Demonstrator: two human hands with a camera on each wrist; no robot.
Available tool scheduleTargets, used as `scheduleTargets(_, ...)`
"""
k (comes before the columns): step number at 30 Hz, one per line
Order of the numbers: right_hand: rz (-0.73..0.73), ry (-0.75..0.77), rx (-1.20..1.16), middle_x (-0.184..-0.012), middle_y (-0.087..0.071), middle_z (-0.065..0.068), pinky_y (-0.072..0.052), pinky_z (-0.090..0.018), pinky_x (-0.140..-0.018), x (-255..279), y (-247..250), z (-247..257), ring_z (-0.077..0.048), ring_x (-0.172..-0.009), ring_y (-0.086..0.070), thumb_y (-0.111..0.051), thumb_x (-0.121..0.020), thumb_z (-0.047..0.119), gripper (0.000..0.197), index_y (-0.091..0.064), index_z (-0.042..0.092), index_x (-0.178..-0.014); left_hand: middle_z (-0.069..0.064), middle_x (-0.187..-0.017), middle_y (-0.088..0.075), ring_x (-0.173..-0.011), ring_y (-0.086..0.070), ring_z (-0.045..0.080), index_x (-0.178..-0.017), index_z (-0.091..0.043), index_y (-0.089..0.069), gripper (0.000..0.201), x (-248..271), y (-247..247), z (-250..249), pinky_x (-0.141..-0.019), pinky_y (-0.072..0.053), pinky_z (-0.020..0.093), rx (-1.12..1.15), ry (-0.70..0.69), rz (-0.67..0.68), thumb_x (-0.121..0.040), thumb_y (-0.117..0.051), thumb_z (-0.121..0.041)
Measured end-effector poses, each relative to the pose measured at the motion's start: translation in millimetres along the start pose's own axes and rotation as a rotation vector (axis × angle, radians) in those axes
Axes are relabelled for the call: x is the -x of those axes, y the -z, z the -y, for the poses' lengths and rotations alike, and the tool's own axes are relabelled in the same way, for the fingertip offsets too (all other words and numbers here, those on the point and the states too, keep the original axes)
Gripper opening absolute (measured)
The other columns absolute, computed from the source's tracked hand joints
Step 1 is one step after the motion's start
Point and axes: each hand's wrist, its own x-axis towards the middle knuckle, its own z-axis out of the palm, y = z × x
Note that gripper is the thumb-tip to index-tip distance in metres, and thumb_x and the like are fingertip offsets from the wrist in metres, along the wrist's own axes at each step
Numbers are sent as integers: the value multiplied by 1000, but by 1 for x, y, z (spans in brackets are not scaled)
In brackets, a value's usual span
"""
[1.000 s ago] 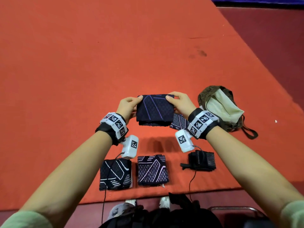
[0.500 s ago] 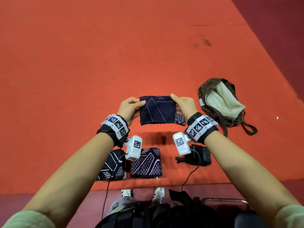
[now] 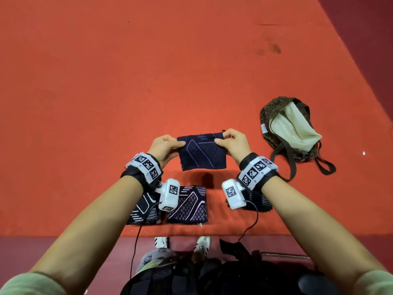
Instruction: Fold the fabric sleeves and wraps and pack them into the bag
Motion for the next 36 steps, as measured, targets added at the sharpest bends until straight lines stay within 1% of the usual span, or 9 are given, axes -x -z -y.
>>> scheduleTargets(2,40,-28,8,-45,-49,9,-42,-25,-51,3,0,-7,-7,-46,-48,-66,-81,-5,26,-50,15,-80,4,-54,-58,-54,-59,16,-68,-11,-44,34,1,4,4,-55,-55,22,-62,-6,1,-79,-60,17)
scheduleTargets(5,117,-96,25,-76,-61,-8,-50,-33,-73,8,0,-16,-19,-73,-59,-68,-79,-4,32,-56,2,-108,6,-61,-57,-52,-59,14,-95,-8,-53,36,1,12,10,-58,-54,23,-257,0,68,-75,-60,22)
scheduleTargets(7,177,-56,118,-79,-58,-12,-47,-34,-76,13,-1,-20,-20,-76,-54,-69,-78,-4,21,-64,2,-97,6,-71,-63,-63,-60,14,-104,-4,-61,38,1,18,15,-68,-53,23,-440,-8,135,-74,-60,20)
scheduleTargets(12,206,-24,167,-58,-53,-7,-42,-16,-46,34,-7,-33,-2,-41,-50,-63,-84,-2,18,-61,10,-97,-2,-72,-63,-56,-55,0,-87,-10,-69,18,17,33,27,-58,-44,13,-701,-159,129,-77,-67,6)
scheduleTargets(14,287,-60,114,-69,-63,-9,-50,-18,-52,43,-11,-39,-6,-51,-62,-60,-87,-3,17,-58,12,-94,3,-77,-62,-55,-60,3,-83,-12,-61,20,23,43,33,-53,-47,14,-631,-127,160,-81,-64,7)
scheduleTargets(18,327,-24,163,-84,-63,-4,-52,-16,-67,55,-17,-55,-2,-65,-61,-65,-81,-7,17,-62,6,-92,2,-104,-65,-83,-64,12,-77,-13,-57,27,33,62,49,-74,-55,21,-556,-70,243,-78,-64,13)
scheduleTargets(22,266,72,328,-99,-57,-1,-36,-8,-84,66,-18,-69,-4,-91,-53,-69,-82,5,11,-66,5,-92,3,-78,-65,-66,-59,11,-83,-13,-59,20,41,71,60,-63,-48,17,-508,-63,235,-81,-65,6)
scheduleTargets(29,296,-204,180,-73,-64,-7,-52,-24,-50,73,-35,-89,-6,-49,-62,-50,-97,17,18,-44,18,-80,-5,-64,-64,-52,-60,4,-82,-11,-49,13,41,67,74,-47,-47,17,-415,95,221,-94,-54,-11)
scheduleTargets(36,218,-258,462,-67,-50,-9,-41,-26,-42,60,-56,-133,-23,-54,-49,-58,-92,23,25,-40,19,-75,3,-68,-45,-54,-50,19,-80,-13,-39,25,28,75,130,-37,-43,22,-814,148,55,-90,-62,-19)
